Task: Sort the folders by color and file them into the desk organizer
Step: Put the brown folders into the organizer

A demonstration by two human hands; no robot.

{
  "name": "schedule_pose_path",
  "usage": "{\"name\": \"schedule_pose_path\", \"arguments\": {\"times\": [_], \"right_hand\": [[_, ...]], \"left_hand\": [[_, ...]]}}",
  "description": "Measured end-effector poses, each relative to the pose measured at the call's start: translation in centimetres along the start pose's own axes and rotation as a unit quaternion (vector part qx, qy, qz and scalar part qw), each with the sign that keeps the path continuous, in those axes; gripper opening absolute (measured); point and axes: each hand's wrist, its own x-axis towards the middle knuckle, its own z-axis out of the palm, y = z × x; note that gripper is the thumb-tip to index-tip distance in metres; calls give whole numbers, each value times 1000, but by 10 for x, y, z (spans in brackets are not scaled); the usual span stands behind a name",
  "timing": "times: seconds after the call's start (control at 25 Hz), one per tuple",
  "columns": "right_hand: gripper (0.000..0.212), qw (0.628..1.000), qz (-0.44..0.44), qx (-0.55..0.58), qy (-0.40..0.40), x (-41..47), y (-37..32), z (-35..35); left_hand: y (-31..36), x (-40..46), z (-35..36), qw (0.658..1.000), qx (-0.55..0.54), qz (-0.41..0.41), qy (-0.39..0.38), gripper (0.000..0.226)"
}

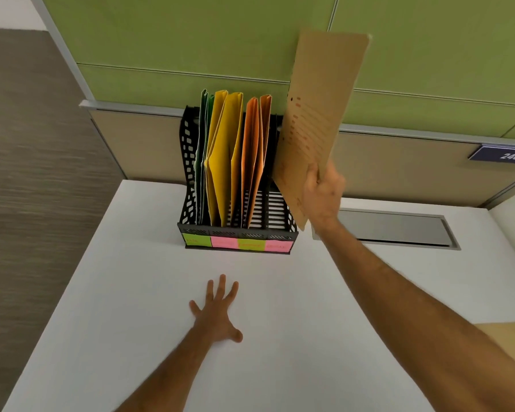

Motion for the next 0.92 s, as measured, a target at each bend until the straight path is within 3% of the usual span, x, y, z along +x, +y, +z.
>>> {"name": "schedule_pose_path", "arguments": {"times": [0.24,0.52,0.72,0.92], "right_hand": [[33,996,59,4,-67,-16,23,50],[61,951,119,-27,-284,-31,62,80],[36,949,102,-62,-290,-41,77,74],[54,935,111,-49,-335,-56,75,55]], "left_hand": [[1,1,-2,1000,-3,1,0,136],[0,2,1,1000,-9,1,6,137],[-2,5,3,1000,-7,2,16,137],[-2,5,4,1000,3,1,20,137]]}}
